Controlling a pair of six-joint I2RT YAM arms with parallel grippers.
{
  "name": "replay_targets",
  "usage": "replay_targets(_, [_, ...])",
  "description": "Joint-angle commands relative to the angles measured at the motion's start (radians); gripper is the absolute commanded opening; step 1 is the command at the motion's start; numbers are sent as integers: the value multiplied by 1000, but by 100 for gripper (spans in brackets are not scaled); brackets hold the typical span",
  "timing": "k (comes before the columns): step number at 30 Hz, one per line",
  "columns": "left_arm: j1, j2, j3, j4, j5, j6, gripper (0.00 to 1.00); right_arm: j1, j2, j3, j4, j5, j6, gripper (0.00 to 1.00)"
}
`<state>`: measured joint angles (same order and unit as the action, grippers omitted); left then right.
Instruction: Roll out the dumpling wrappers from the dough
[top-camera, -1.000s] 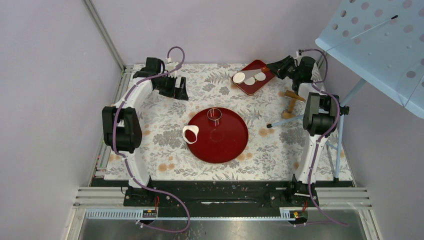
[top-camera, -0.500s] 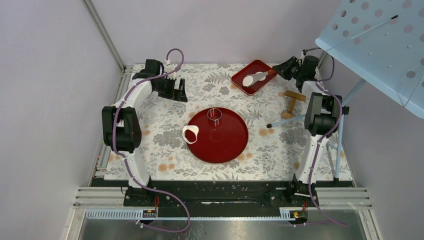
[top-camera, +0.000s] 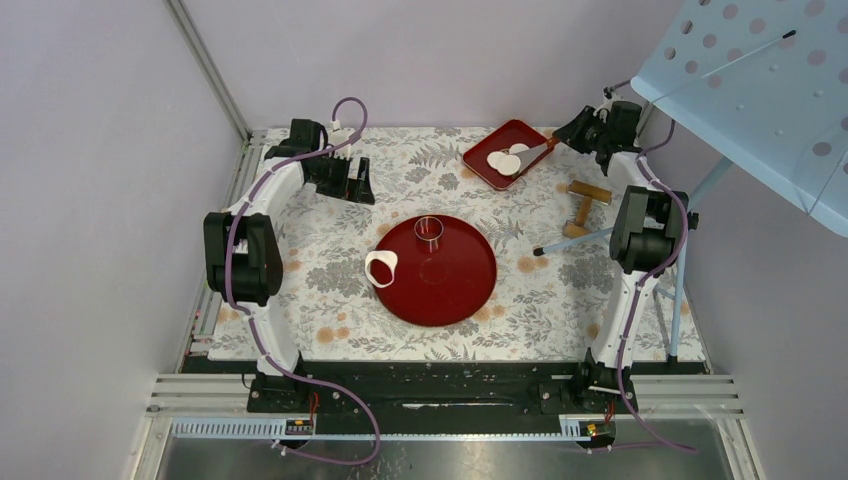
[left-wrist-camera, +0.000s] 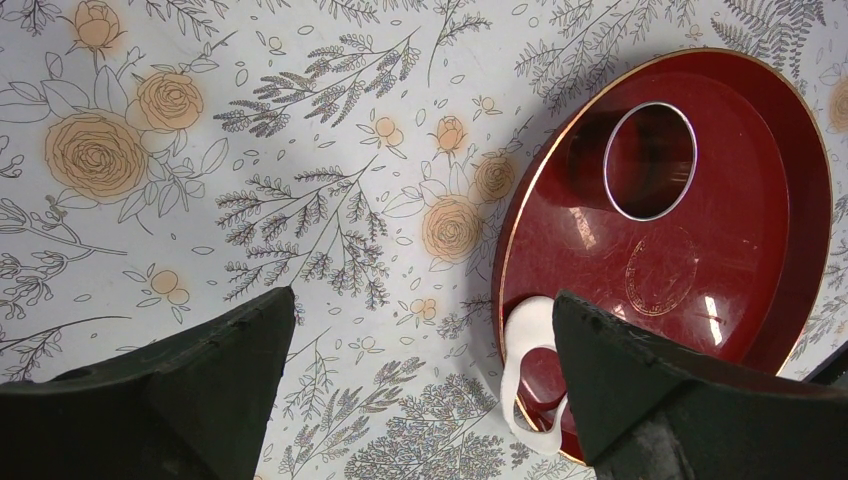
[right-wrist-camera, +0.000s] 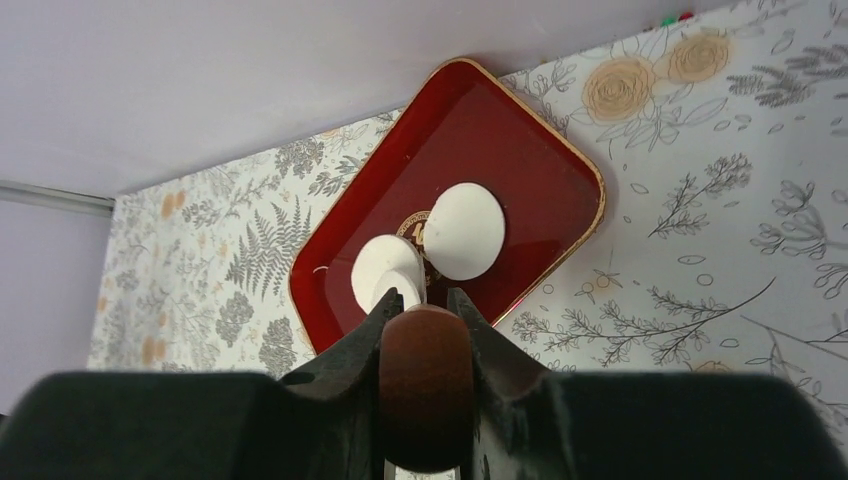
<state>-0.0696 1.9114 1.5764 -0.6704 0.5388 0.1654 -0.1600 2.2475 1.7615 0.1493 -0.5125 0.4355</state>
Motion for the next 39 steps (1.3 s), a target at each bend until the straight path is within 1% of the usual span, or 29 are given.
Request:
replay_targets(1, [7,-49,4,41,21,2,99,25,-109,61,-42,65,-161,0])
replay_targets(8, [7,-54,-7,41,22,3,99,91,-163,58,-88,162,-366,0])
replay_targets(12, [8,-56,-12,48,21,3,99,128,-187,57,-89,187,-430,0])
replay_targets(16, [10,-58,-15,48,10,10,99,171,-207,84,-118,249,-535,0])
replay_targets(22, [20,-67,-32,52,8,19,99,280,-246,77,-132,487,-821,0])
replay_targets(25, [26,-73,-44,56,12,23,99,302,-264,60,-111,559,-878,0])
replay_targets(27, [31,-80,-53,58,5,30,99,303,-288,61,-119,548,-878,0])
replay_targets(29, [40,-94,-66,60,-9,42,99,307,-327,70,-162,487,-888,0])
replay_targets(31, [55,-115,-85,60,-11,49,99,322,-372,98,-302,396,-928,0])
replay_targets(33, [69,-144,-107,54,-4,55,99,349,-440,85,-396,355,-972,0])
replay_targets(36, [122,-210,-169,60,6,62,99,390,-582,-19,-487,287,-1026,0])
replay_targets(37, [139,-235,-198,67,9,65,99,398,-639,-77,-509,251,-1034,0])
replay_targets(39, [170,-303,-270,72,10,82,99,403,-767,-233,-497,150,-1052,0])
